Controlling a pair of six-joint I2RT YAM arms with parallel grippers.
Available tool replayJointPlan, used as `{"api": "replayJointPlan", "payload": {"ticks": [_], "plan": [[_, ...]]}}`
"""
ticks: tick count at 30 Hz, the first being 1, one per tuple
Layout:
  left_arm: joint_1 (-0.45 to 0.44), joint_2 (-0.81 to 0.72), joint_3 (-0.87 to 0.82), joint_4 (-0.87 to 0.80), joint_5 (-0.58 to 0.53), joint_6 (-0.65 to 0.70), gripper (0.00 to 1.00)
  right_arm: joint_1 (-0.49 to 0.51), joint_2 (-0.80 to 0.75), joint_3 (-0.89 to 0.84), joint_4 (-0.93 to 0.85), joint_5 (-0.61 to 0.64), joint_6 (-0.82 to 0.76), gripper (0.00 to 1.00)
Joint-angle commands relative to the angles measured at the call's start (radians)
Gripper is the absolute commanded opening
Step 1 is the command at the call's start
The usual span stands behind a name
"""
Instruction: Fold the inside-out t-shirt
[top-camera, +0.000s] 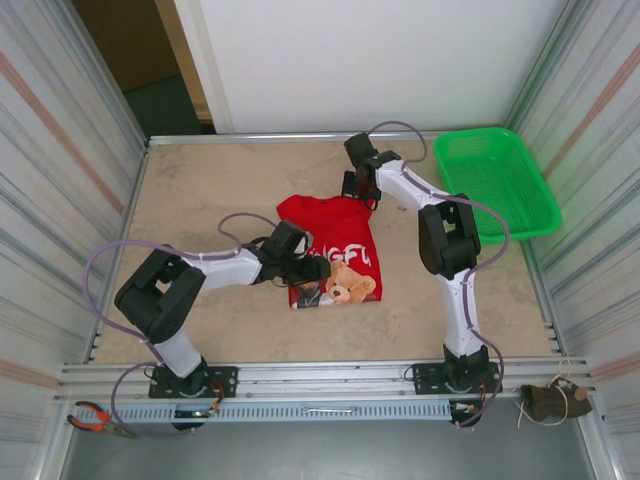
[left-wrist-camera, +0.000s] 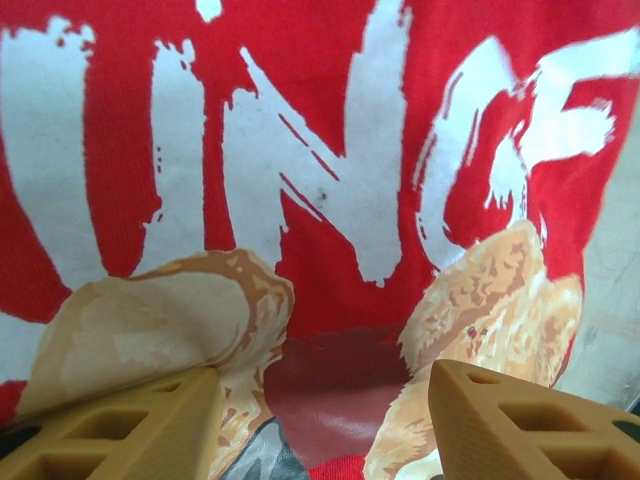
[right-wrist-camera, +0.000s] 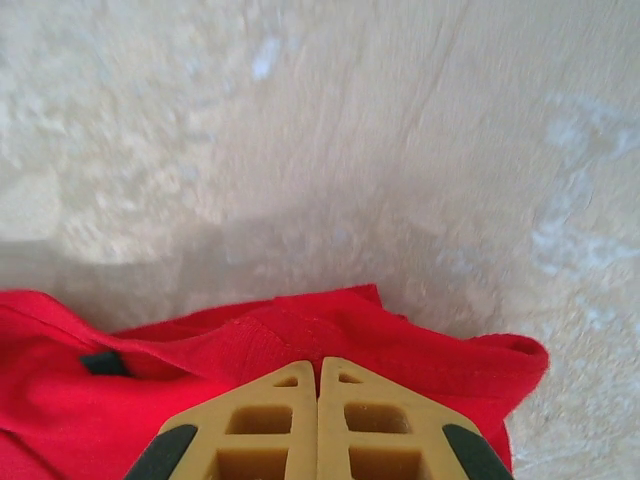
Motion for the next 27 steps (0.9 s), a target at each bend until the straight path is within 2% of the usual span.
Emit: {"api": "replayJointPlan", "payload": {"ticks": [1, 5, 6, 8, 9, 10, 16, 22, 27], "plan": [[-0.024, 0.092, -0.061, -0.107, -0.016, -0.016, 0.58, -0.014, -0.009, 0.027, 0.053, -0.018, 0.054, 0.00], [-0.035, 0.115, -0.063, -0.104, -0.019, -0.016, 0.58, -0.034, -0.011, 0.004, 0.126, -0.046, 0.119, 0.00], [-0.036, 0.121, -0.064, -0.102, -0.018, -0.016, 0.58, -0.040, -0.001, 0.011, 0.127, -0.057, 0.129, 0.03], [-0.038, 0.125, -0.064, -0.100, -0.015, -0.017, 0.58, -0.049, 0.020, 0.038, 0.099, -0.068, 0.145, 0.25], [-0.038, 0.122, -0.063, -0.102, -0.012, -0.018, 0.58, -0.053, 0.017, 0.040, 0.086, -0.063, 0.144, 0.31], [-0.039, 0.116, -0.060, -0.106, -0.009, -0.019, 0.58, -0.056, 0.005, 0.030, 0.076, -0.057, 0.145, 0.32], [-0.035, -0.001, 0.058, -0.219, 0.003, -0.001, 0.58, -0.077, -0.247, -0.260, 0.141, -0.102, 0.172, 0.32], [-0.012, -0.098, 0.213, -0.302, -0.022, 0.018, 0.61, -0.044, -0.482, -0.635, 0.268, -0.265, 0.301, 0.29], [0.008, -0.080, 0.129, -0.213, 0.037, -0.015, 0.61, 0.053, -0.604, -0.918, 0.396, -0.265, 0.421, 0.27]]}}
